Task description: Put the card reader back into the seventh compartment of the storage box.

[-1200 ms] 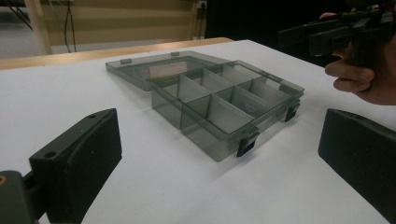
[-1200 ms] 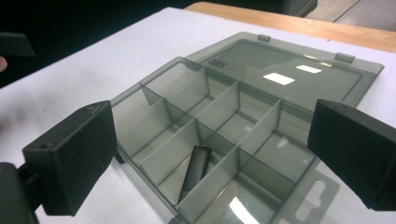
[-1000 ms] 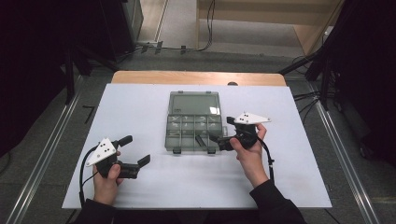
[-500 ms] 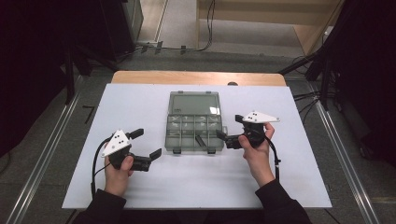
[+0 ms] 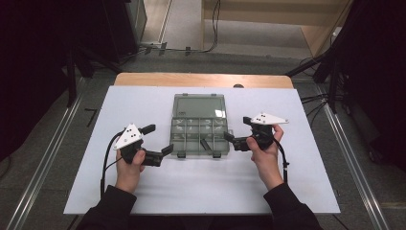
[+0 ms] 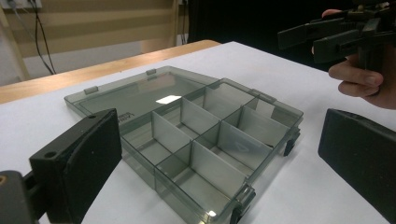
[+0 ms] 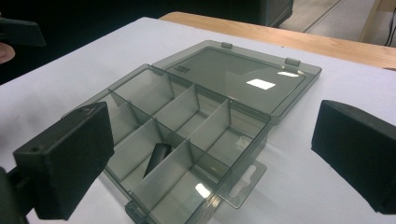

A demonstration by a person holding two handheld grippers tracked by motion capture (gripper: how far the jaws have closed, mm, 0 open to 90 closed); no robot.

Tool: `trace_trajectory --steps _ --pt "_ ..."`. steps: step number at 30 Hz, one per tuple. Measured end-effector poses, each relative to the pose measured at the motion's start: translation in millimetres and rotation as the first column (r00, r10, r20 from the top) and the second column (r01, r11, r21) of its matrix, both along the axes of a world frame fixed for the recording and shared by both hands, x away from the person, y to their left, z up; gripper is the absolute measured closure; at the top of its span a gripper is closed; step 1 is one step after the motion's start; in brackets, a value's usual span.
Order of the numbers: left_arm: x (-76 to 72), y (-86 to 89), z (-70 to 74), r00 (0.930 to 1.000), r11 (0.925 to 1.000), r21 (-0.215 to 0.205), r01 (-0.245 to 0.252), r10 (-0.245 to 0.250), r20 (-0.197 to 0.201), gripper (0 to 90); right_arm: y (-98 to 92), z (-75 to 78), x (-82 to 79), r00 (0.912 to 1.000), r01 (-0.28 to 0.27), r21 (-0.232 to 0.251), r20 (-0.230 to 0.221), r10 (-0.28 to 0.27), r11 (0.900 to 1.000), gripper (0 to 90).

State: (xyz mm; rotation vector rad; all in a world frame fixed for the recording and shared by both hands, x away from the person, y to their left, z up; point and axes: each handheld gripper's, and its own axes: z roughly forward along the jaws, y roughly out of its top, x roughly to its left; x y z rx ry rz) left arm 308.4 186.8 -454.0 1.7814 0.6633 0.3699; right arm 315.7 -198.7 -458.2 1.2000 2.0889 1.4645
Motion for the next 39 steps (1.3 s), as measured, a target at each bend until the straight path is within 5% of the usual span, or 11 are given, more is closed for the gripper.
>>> trace_trajectory --steps 39 --pt "58.4 -11.7 -2.1 0.9983 0.9985 -0.053 -0.014 0.011 -0.058 0.0 4.0 -3.7 33.0 0.9994 0.009 0.037 -0.035 -0.008 0.999 0.0"
